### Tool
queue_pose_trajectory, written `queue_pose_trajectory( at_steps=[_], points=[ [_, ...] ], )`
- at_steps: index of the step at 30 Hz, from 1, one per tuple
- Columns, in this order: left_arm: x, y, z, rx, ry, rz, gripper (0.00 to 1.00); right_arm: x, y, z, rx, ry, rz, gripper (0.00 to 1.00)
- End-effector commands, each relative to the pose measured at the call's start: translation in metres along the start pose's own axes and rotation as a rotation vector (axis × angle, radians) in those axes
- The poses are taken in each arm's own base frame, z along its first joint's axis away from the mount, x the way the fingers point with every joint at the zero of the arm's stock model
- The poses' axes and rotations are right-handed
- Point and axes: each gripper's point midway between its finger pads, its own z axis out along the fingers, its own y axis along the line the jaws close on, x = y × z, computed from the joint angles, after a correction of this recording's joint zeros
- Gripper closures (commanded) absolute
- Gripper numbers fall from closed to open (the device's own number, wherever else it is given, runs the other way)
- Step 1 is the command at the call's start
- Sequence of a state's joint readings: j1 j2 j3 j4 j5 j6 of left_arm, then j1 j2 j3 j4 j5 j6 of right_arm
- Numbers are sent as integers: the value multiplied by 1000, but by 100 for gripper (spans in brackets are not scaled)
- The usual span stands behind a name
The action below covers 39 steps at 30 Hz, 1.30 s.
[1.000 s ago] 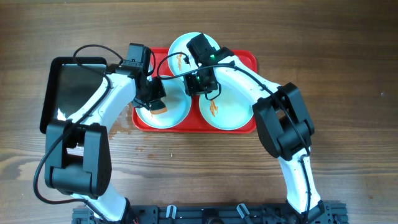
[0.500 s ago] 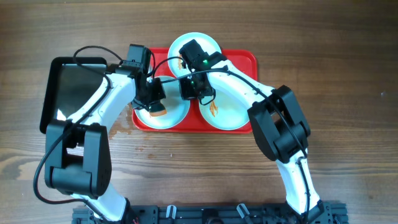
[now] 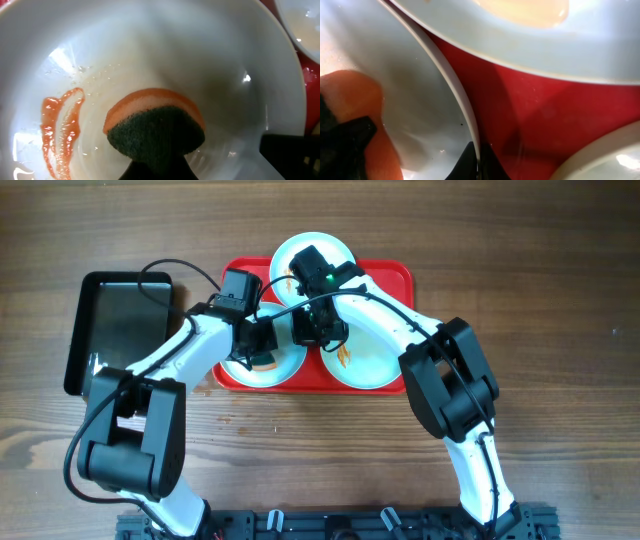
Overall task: Clean dirty plates on tray and stack at the side
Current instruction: 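Scrub the left plate with the sponge in the left gripper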
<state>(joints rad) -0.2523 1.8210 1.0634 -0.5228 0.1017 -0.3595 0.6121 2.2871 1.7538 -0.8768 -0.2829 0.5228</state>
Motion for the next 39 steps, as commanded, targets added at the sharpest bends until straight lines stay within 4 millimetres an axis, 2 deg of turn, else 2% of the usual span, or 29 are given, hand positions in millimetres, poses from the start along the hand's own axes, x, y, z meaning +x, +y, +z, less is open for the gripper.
queue_pose_trajectory(
  at_steps=[1, 5, 10, 13, 15, 17, 19, 27, 29, 30, 32, 34, 37, 38, 39],
  points=[
    [6, 10, 4, -68, 11, 24, 96, -3, -7, 5, 55, -14, 6, 96],
    [5, 35, 3, -199, -20, 26, 96, -7, -19, -2, 131, -50, 28, 96],
    [-3, 45, 0, -262, -64, 24, 96, -8, -18, -17, 141, -76, 24, 96],
    [-11, 30, -14, -189, -99, -15, 96, -8, -18, -17, 141, -75, 25, 96],
    [-18, 7, -33, -70, -136, -10, 96, -8, -18, -17, 141, -74, 24, 96],
    [-21, -16, -41, 49, -140, -1, 96, -8, -18, -17, 140, -75, 25, 96],
    [-19, -18, -35, 64, -123, -15, 96, -8, -18, -17, 139, -74, 25, 96],
    [-5, -14, 23, 63, -20, -56, 96, -6, -16, -17, 131, -67, 32, 96],
    [-6, -4, 34, 17, -25, -51, 96, -6, -17, -17, 133, -64, 32, 95],
    [-6, 10, 37, -62, -36, -53, 96, -5, -17, -17, 136, -60, 31, 96],
    [-1, 39, 35, -216, -38, -54, 96, -3, -18, -17, 140, -54, 32, 96],
    [6, 58, 30, -305, -16, -59, 95, -3, -18, -17, 139, -54, 32, 95],
    [15, 72, 26, -349, 28, -73, 91, -3, -18, -17, 140, -54, 32, 96],
    [17, 74, 24, -353, 35, -76, 96, -3, -18, -17, 139, -54, 32, 96],
    [18, 74, 21, -355, 38, -77, 96, -3, -18, -17, 139, -54, 32, 95]
  ],
)
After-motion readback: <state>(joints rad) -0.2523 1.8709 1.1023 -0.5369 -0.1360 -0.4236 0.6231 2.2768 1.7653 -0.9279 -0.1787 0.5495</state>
